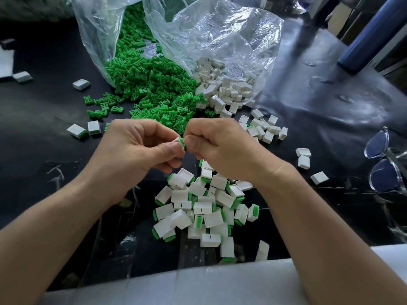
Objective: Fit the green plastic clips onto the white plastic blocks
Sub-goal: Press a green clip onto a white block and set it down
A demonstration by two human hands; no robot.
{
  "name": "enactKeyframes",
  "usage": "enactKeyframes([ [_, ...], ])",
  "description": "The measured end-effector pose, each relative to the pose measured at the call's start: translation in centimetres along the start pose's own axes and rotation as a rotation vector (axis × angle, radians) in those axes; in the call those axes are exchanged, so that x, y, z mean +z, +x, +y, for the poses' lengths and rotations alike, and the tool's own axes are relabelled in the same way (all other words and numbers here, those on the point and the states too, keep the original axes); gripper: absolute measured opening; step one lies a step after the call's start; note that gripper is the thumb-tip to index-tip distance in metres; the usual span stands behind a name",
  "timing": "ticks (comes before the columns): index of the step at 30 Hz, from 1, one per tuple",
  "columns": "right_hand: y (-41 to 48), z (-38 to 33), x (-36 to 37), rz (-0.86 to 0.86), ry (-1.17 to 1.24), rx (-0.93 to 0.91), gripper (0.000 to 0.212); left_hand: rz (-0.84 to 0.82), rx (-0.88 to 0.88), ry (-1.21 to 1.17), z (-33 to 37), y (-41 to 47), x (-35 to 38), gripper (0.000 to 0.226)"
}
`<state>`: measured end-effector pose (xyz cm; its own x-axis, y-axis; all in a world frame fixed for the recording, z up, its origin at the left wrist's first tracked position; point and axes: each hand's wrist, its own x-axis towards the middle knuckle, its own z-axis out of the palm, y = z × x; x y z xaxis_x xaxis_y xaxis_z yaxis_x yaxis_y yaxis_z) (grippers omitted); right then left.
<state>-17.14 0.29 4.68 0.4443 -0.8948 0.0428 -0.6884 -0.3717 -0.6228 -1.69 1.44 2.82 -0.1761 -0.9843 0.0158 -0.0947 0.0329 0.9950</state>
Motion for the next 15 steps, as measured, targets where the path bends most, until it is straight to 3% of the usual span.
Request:
enactKeyframes([
  [7, 0.02, 0.12, 0.25, -0.067, -0.184, -0.077, 0.019, -0.034, 0.045, 0.099, -0.21, -0.29, 0.10, 0.019],
  [11, 0.15, 0.11, 0.60, 0.137, 0.219, 0.023, 0.025, 0.023, 0.057, -0.087, 0.06, 0.34, -0.16, 0.020],
  [15, 0.22, -0.11, 0.36, 0.094, 0.622, 0.145, 0.040, 0.039, 0.070, -0.180, 0.07, 0.36, -0.15, 0.018],
])
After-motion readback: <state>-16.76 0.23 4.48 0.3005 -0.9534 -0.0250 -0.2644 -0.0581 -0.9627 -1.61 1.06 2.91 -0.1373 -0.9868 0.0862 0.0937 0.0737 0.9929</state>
